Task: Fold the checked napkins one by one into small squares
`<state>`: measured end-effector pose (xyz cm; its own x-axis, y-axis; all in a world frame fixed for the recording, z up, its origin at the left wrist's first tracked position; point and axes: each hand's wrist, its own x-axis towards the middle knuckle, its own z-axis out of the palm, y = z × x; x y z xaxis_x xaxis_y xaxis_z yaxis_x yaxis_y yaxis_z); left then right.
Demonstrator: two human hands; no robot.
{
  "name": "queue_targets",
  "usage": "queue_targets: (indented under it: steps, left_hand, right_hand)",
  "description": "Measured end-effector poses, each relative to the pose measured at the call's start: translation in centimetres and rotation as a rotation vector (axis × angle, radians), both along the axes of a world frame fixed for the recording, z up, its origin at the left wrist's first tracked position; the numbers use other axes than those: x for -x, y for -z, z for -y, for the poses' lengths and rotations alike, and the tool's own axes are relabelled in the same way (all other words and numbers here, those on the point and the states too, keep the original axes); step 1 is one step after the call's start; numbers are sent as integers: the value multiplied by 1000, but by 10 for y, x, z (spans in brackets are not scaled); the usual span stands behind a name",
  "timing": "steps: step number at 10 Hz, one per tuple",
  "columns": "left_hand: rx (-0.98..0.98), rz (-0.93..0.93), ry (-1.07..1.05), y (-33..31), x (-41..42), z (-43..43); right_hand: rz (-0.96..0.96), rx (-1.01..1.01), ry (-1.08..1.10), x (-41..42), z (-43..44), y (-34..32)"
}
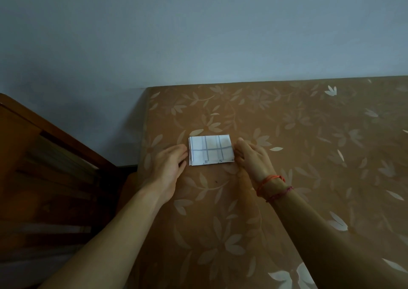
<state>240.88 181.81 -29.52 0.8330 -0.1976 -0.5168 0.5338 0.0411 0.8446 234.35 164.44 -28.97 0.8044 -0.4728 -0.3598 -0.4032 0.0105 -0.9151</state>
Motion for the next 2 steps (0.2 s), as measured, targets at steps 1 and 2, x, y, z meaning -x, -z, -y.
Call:
queue_targets:
  steps: [1, 2]
  left_hand:
    - [-55, 56, 21, -7, 10, -7]
    - [-243, 151, 73, -14, 24, -17]
  right_hand:
    - [3, 112, -96, 16, -6, -21]
    - [-95, 154, -99, 36, -9, -38]
